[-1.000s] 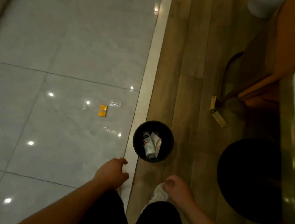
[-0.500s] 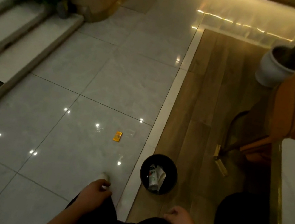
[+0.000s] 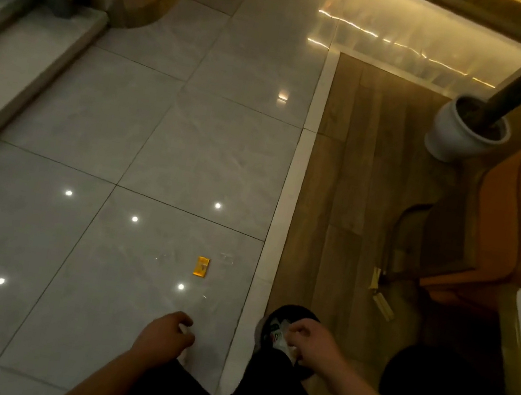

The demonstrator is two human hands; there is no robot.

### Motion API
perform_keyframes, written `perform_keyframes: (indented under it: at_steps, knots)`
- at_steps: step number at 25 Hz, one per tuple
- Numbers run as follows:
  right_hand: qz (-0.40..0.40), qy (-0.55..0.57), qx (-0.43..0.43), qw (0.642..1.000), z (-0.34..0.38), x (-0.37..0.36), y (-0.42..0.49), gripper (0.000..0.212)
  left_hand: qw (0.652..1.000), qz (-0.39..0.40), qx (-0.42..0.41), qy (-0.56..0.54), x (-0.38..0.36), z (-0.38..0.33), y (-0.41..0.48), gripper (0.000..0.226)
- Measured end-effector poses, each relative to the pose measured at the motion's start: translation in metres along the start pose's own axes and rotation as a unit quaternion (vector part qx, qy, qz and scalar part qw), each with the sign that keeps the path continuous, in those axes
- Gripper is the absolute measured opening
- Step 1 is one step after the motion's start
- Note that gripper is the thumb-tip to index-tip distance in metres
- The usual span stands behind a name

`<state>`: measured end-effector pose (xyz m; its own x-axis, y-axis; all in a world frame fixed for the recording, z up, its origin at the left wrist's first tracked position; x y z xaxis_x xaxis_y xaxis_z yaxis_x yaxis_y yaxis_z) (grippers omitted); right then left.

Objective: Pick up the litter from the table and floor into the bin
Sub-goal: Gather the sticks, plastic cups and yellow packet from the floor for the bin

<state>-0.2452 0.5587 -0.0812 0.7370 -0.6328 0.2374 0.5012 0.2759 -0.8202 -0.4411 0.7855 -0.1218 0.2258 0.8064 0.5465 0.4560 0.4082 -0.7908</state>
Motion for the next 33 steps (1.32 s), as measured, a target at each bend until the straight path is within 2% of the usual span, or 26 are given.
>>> perform_keyframes:
  at_steps: [5, 10, 14, 17, 20, 24, 26, 29, 33]
  knots:
    - [-0.026, 0.025, -0.051, 0.998, 0.013, 0.016, 0.026, 0.009, 1.0, -0.014, -0.008, -0.024, 0.067, -0.033, 0.055, 0.034]
    - [-0.05, 0.112, -0.111, 0.986, 0.025, 0.058, 0.091, 0.006, 0.998, 0.014, -0.023, 0.05, 0.11, -0.11, 0.109, 0.031]
    - [-0.045, 0.172, -0.095, 0.979, 0.067, 0.109, 0.161, 0.015, 0.988, 0.036, -0.038, 0.148, 0.144, -0.198, 0.15, 0.035]
    - [-0.067, 0.236, -0.086, 0.966, 0.102, 0.16, 0.197, 0.013, 0.979, 0.038, -0.053, 0.195, 0.172, -0.28, 0.175, 0.037]
    - [-0.083, 0.272, -0.072, 0.956, 0.128, 0.21, 0.225, 0.008, 0.966, 0.03, -0.117, 0.23, 0.193, -0.372, 0.197, 0.037]
    - [-0.142, 0.315, -0.05, 0.937, 0.128, 0.259, 0.256, 0.021, 0.939, 0.05, -0.197, 0.277, 0.203, -0.492, 0.236, 0.036]
    - [-0.171, 0.358, -0.08, 0.914, 0.116, 0.272, 0.263, 0.02, 0.926, 0.071, -0.221, 0.297, 0.2, -0.55, 0.262, 0.035]
    - [-0.211, 0.444, -0.145, 0.859, 0.098, 0.276, 0.266, 0.014, 0.892, 0.105, -0.265, 0.35, 0.186, -0.628, 0.308, 0.032]
    - [-0.296, 0.55, -0.221, 0.749, 0.102, 0.271, 0.259, 0.007, 0.792, 0.166, -0.343, 0.477, 0.15, -0.731, 0.37, 0.015]
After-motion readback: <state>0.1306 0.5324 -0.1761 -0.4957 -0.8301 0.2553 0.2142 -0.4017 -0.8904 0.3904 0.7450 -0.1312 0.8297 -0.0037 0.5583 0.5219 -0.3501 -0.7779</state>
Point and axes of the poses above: each hand's wrist, its own y-axis towards the middle knuckle, its own x-axis out of the back of the hand, z = x × y, the point moved 3 cm from there along y, towards the middle knuckle, and after that the axes turned 15 degrees about y, right-handed, at the moved point
